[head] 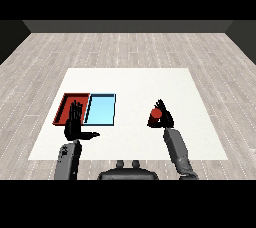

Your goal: Pick the red can and put it in the red box

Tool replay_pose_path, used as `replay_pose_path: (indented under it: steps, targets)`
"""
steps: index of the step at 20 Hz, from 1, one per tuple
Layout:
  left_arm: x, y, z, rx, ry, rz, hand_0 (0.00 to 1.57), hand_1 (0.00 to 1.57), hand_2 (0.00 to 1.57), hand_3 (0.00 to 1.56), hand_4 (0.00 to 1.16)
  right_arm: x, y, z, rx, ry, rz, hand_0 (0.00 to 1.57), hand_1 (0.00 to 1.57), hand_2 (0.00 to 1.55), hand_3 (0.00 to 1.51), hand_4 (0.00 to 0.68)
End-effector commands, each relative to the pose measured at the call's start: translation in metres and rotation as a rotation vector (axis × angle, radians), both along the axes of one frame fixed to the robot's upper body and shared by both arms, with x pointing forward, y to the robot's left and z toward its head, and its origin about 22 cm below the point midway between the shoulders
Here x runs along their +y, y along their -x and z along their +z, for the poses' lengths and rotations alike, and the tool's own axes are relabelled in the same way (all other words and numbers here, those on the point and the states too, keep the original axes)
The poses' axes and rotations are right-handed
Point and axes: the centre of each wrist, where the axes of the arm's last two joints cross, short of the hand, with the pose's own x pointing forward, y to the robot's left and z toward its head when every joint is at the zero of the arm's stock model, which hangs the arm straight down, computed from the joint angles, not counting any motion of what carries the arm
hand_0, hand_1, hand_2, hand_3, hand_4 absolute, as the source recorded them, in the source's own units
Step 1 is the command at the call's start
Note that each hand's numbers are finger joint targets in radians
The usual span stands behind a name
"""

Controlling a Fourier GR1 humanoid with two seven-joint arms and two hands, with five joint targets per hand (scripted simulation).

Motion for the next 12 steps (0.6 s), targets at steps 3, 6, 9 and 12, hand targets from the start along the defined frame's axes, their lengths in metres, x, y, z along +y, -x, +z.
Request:
replay_pose_path:
  steps: [3, 6, 9, 12]
  targets:
    - [-0.006, -0.004, 0.002, 0.008, 0.006, -0.005, 0.0, 0.0, 0.0, 0.0, 0.0, 0.003, -0.011, 0.007, 0.023, 0.014, -0.007, 0.0, 0.0, 0.0, 0.0, 0.0]
    - [0.003, -0.028, 0.004, 0.001, 0.006, 0.008, 0.0, 0.0, 0.0, 0.0, 0.0, 0.0, -0.015, -0.009, 0.036, 0.034, 0.002, 0.0, 0.0, 0.0, 0.0, 0.0]
    - [0.004, -0.003, 0.007, 0.001, 0.004, -0.009, 0.0, 0.0, 0.0, 0.0, 0.0, 0.01, -0.008, -0.001, 0.057, 0.035, -0.015, 0.0, 0.0, 0.0, 0.0, 0.0]
    - [0.004, -0.01, 0.02, -0.025, 0.0, 0.018, 0.0, 0.0, 0.0, 0.0, 0.0, 0.016, -0.019, -0.019, 0.046, 0.122, -0.081, 1.52, 1.52, 1.5, 1.46, 0.493]
